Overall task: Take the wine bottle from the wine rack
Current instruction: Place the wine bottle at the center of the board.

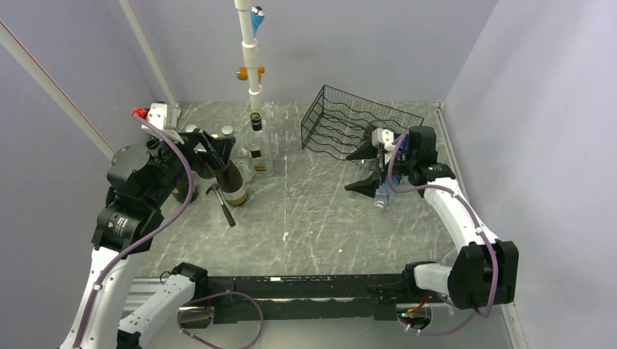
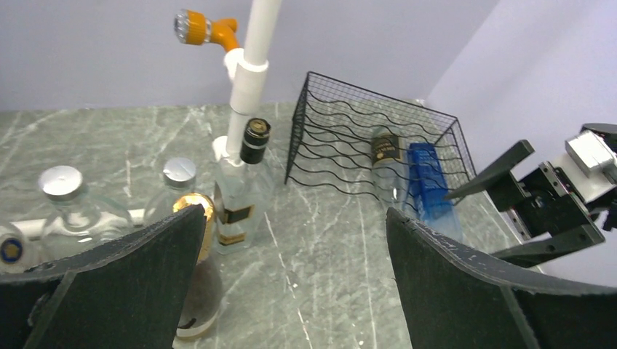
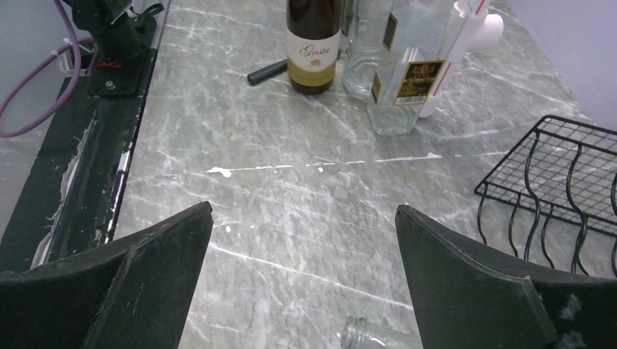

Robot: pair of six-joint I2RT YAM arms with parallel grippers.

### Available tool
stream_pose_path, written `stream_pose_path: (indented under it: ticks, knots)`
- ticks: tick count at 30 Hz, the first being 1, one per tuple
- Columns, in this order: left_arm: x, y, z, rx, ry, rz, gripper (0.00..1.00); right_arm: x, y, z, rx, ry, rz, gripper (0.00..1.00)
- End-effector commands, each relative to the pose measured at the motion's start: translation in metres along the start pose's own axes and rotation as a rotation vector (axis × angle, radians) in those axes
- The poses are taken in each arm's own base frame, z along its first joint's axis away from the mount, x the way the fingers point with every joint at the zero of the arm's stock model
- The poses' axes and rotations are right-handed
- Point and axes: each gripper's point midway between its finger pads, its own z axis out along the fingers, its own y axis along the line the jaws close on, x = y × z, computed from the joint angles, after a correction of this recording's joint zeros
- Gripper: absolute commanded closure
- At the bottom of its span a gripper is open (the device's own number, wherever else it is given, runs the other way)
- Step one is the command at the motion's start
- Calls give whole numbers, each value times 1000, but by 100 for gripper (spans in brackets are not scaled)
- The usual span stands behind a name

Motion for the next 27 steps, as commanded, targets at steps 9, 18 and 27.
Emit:
stream_pose_path:
  ticks: [9, 18, 27]
  knots:
    - [6, -49, 2, 282, 17, -77, 0, -15, -1, -26, 50, -49, -12, 0]
    - [36, -96, 8, 511, 126, -61, 0, -13, -9, -49, 139, -40, 49, 0]
    - [98, -139, 42, 577, 252, -29, 1, -10, -20, -70, 277, 21, 118, 0]
